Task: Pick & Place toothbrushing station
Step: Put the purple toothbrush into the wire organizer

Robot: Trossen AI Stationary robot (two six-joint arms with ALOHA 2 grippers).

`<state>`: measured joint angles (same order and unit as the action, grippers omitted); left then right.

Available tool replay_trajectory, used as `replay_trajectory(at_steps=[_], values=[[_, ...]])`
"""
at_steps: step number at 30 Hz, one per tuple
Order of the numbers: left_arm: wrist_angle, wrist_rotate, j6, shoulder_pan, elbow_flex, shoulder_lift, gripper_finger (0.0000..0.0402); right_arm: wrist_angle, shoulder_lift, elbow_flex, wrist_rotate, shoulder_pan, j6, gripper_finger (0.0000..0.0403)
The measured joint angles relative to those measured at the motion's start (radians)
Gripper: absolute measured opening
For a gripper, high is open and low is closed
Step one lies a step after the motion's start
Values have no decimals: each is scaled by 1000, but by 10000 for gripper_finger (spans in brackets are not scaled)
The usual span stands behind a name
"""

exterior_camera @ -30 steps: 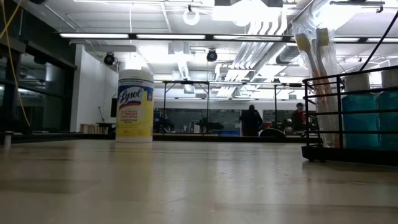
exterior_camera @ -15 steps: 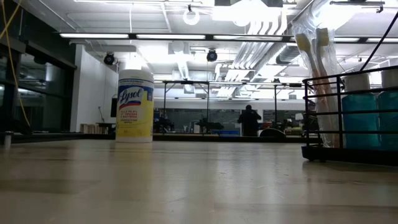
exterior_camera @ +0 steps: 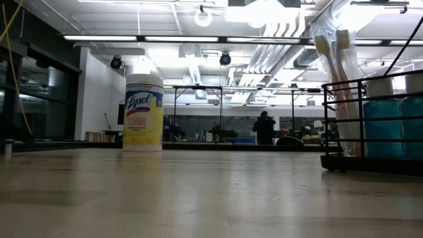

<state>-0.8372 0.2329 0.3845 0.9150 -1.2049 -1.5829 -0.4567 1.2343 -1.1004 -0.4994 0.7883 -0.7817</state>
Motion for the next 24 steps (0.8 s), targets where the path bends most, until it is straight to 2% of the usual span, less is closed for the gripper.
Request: replay_trajectory(at_steps=[2,10,18,24], values=[[0,7,-87,7,0,0,47,11,0,0,0,0,-21,107],[-7,59,-210,68,0,0,47,21,0,0,-8,2,-106,107],[-79,57,-214,136,1,-3,47,31,0,0,-98,2,-168,107],[-116,45,-125,160,30,-3,47,106,4,0,-127,2,-165,107]])
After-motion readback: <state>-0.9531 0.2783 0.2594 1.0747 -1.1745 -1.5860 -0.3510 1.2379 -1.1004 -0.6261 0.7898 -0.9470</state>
